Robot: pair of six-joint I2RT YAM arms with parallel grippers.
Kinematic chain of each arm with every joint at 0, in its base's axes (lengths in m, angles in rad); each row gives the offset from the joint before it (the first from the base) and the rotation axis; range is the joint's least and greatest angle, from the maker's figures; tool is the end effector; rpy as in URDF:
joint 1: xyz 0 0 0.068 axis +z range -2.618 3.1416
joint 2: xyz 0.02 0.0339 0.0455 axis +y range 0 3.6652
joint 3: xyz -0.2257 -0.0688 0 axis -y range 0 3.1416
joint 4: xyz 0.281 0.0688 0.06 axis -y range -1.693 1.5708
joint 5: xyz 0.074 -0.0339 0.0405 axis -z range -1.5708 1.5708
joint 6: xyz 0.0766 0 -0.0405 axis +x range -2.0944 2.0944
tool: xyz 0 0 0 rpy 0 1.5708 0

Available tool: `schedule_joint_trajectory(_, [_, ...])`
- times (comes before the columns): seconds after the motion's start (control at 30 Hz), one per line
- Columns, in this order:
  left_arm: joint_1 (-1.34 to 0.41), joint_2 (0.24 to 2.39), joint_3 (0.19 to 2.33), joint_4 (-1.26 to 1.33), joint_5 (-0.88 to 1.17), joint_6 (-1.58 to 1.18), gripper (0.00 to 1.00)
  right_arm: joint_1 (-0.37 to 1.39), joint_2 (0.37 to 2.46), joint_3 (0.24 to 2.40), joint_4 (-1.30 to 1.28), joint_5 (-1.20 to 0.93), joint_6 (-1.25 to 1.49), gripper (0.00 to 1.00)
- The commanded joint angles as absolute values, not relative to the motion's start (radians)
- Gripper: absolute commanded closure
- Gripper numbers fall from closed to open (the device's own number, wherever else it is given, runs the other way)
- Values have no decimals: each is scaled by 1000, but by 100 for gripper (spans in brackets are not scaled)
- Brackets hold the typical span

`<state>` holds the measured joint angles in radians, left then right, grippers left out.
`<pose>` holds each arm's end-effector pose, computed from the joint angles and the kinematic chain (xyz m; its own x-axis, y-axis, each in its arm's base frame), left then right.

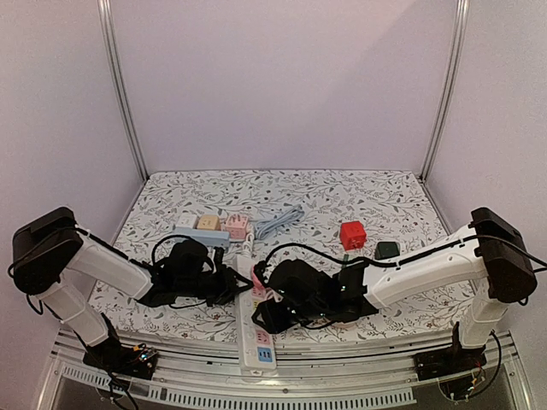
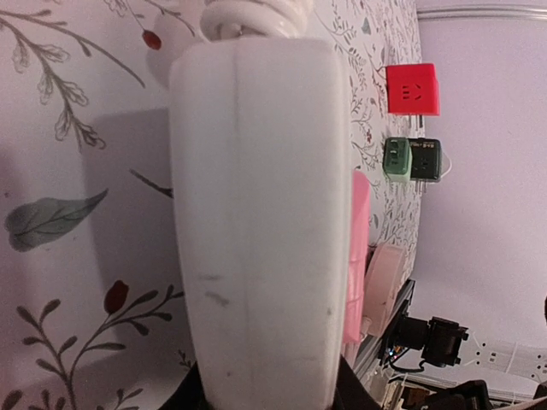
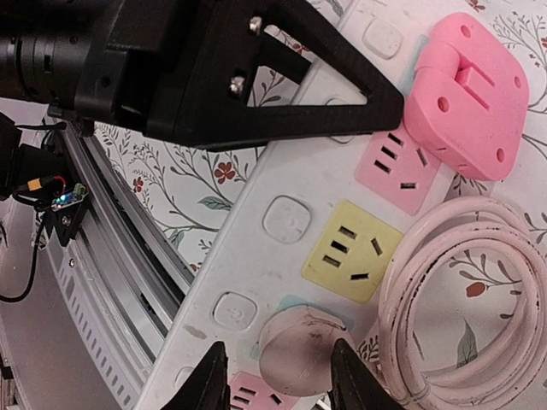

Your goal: Pull the plug off the socket

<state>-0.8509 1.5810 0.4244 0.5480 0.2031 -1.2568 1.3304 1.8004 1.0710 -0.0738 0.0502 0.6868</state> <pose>0.1945 -0.2452 0.0209 -0.9206 -0.3631 -0.1437 -0.0974 0.5699 -0.8160 0.1050 0.4122 0.0824 -0.7423 -0.3682 -0.5599 -0.6351 0.6532 0.4124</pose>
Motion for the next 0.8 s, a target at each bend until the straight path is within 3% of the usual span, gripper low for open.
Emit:
schedule_joint_trajectory(0.0, [-853,1588,439,487,179,-1164,75,1339,1832,1078,-101,59,685,59])
schedule_joint_trajectory(0.3, [-853,1586,445,477,182,-1159,76,1338,1843,1051,-133,106,697,53])
schedule_joint_trajectory(0.77, [-853,1584,449,475,183,-1154,76,1290,1863,1006,-87,44,709,53])
